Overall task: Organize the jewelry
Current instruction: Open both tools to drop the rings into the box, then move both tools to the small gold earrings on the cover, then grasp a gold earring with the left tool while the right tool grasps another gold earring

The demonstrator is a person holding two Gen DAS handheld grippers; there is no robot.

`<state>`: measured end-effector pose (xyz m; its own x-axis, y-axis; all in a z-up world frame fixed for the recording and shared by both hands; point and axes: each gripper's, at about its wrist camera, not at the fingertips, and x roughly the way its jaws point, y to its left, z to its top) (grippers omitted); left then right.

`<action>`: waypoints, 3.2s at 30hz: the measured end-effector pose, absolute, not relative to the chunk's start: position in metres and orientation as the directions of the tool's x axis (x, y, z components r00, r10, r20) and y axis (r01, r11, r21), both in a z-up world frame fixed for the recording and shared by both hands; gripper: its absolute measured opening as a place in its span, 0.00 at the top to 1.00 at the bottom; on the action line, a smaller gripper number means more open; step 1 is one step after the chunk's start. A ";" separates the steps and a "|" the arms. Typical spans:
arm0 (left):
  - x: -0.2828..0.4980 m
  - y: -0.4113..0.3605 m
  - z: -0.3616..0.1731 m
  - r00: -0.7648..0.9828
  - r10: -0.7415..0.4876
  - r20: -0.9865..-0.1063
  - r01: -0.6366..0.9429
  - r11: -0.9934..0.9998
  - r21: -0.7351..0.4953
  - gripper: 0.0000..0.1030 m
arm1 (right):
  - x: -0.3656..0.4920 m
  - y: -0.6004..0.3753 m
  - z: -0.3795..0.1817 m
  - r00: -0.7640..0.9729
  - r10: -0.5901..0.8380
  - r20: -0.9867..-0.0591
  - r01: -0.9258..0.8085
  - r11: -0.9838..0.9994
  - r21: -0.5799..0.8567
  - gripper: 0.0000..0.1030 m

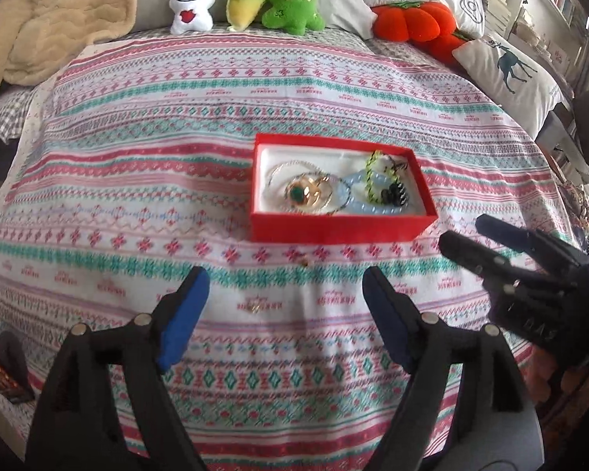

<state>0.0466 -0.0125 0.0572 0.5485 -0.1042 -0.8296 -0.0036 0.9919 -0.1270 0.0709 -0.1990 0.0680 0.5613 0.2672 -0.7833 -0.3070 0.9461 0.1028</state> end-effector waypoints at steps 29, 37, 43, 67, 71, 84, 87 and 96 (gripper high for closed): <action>0.030 0.001 -0.028 0.609 -0.174 -0.774 0.084 0.984 -0.155 0.57 | 0.051 -0.192 -0.009 0.458 0.183 -0.870 -0.322 0.946 0.029 0.28; 0.034 -0.003 -0.034 0.607 -0.097 -0.789 0.030 0.995 -0.099 0.76 | 0.053 -0.196 -0.013 0.453 0.174 -0.874 -0.322 0.947 0.022 0.28; 0.029 0.000 -0.035 0.607 -0.080 -0.791 0.005 0.995 -0.096 0.91 | 0.053 -0.194 -0.013 0.458 0.165 -0.874 -0.327 0.945 0.007 0.28; 0.019 0.040 -0.025 0.575 -0.045 -0.817 -0.101 0.987 -0.125 0.94 | 0.076 -0.099 -0.026 0.456 0.177 -0.872 -0.434 0.900 -0.045 0.28; 0.018 0.042 -0.026 0.572 -0.057 -0.818 -0.100 0.985 -0.139 0.94 | 0.078 -0.089 -0.030 0.459 0.187 -0.869 -0.444 0.895 -0.043 0.36; 0.012 0.049 -0.028 0.572 -0.064 -0.818 -0.102 0.984 -0.148 0.94 | 0.086 -0.072 -0.031 0.466 0.204 -0.861 -0.460 0.887 -0.039 0.63; 0.012 0.049 -0.028 0.572 -0.062 -0.818 -0.104 0.984 -0.147 0.94 | 0.088 -0.072 -0.030 0.461 0.217 -0.860 -0.461 0.887 -0.023 0.75; 0.016 0.050 -0.026 0.570 -0.065 -0.819 -0.111 0.982 -0.155 0.94 | 0.085 -0.082 -0.026 0.425 0.250 -0.870 -0.472 0.881 0.022 0.90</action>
